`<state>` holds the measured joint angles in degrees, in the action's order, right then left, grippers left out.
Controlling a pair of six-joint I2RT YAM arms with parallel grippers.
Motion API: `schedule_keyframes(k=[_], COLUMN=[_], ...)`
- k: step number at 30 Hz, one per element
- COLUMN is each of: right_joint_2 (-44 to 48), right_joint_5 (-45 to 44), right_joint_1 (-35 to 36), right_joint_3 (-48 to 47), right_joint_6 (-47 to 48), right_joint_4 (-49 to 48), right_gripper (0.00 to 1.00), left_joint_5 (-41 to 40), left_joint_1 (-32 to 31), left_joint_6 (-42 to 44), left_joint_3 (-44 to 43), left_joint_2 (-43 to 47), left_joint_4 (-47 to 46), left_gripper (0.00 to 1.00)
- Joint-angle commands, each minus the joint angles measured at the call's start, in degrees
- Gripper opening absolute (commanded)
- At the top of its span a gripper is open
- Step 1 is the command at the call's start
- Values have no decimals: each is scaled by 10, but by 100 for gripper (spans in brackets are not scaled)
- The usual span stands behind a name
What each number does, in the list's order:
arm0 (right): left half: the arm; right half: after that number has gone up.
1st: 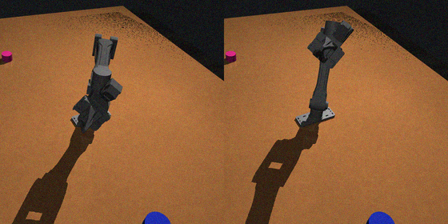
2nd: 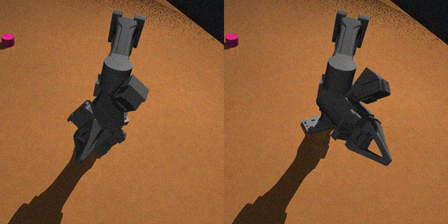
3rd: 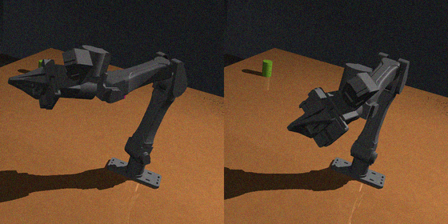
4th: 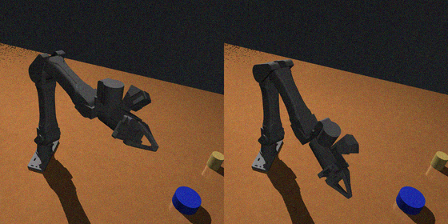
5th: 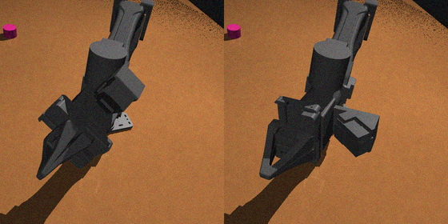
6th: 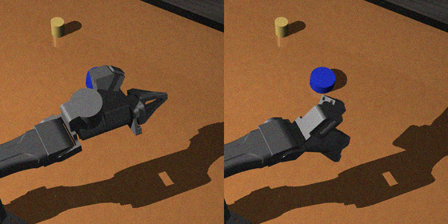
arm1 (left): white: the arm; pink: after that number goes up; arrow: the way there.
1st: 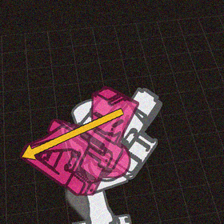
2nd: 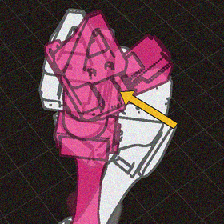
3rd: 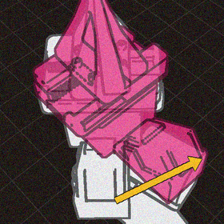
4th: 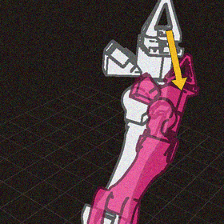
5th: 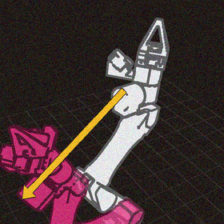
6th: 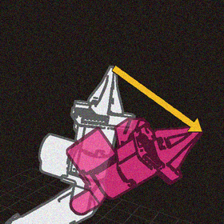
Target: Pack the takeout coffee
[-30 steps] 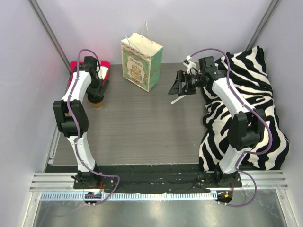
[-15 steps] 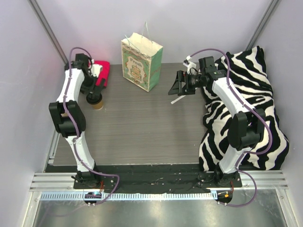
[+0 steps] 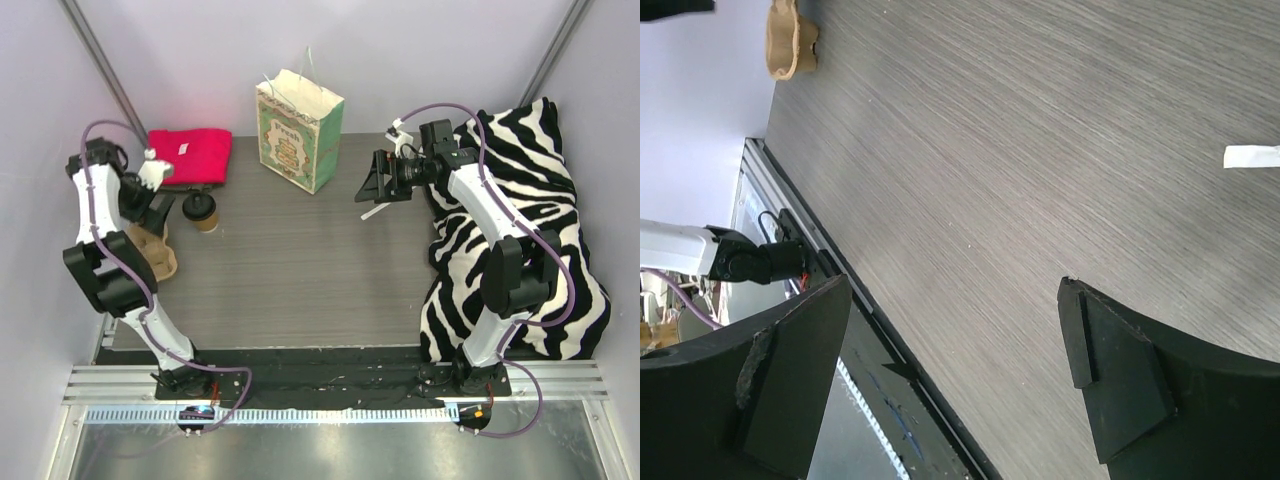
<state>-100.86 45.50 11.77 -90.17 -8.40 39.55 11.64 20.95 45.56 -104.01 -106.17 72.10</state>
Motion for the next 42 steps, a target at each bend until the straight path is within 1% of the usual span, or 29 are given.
schedule_keyframes(k=[1,5,11,19,24,27,29,33,34,36,37,40,42], right_joint_2=[31,28,26,20,15,16,16,19,19,22,22,25,29], right_joint_5=[14,10,-3,-21,-30,-30,-30,-29,-29,-29,-27,-22,-21], right_joint_1=[-3,-2,-3,-2,-3,-3,-2,-2,-2,-3,-3,-3,-3], right_joint_3=[-30,-39,-32,-26,-26,-25,-24,-26,-25,-26,-26,-27,-27], right_joint_6=[21,32,46,57,60,63,64,63,64,64,63,61,61], right_joint_4=[22,45,59,63,65,68,69,69,69,69,69,69,69], right_gripper=[94,94,94,94,94,94,94,94,94,94,94,94,94], left_joint_5=[3,0,2,0,14,11,8,4,4,4,5,15,22], left_joint_1=[44,45,45,45,44,44,44,46,49,51,52,52,53], left_joint_6=[143,175,210,266,280,278,274,259,257,255,252,237,223], left_joint_3=[74,84,90,108,134,154,165,183,187,199,202,193,171], left_joint_2=[-4,-39,-83,-112,-118,-118,-114,-78,-70,-52,-38,-13,-4], left_joint_4=[-49,-63,-120,-123,-126,-135,-136,-143,-148,-149,-145,-126,-110], left_gripper=[95,93,90,85,81,76,70,61,56,51,47,45,45])
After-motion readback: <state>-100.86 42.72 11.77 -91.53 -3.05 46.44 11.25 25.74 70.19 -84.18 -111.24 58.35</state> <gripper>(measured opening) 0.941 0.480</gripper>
